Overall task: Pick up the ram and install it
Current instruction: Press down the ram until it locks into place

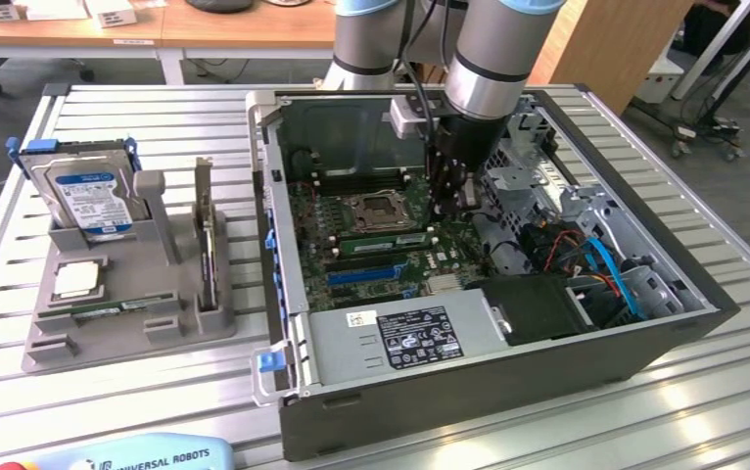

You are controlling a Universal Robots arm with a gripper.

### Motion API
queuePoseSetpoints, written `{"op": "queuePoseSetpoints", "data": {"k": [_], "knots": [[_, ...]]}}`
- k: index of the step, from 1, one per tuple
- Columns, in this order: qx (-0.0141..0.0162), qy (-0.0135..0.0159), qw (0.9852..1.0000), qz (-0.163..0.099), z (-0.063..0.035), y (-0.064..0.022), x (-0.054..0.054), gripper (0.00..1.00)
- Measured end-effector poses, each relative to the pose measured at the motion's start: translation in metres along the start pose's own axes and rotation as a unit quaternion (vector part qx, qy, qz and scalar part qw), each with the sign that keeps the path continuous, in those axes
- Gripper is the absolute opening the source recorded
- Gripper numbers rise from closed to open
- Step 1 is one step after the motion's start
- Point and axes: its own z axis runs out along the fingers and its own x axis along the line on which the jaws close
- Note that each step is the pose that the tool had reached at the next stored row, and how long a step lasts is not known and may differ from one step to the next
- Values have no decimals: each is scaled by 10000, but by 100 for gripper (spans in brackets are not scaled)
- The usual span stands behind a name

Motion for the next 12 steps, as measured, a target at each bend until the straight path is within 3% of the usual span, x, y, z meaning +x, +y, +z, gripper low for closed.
{"op": "queuePoseSetpoints", "data": {"k": [12], "knots": [[-1, 1, 10000, 1, 22, -28, 0, 10]]}}
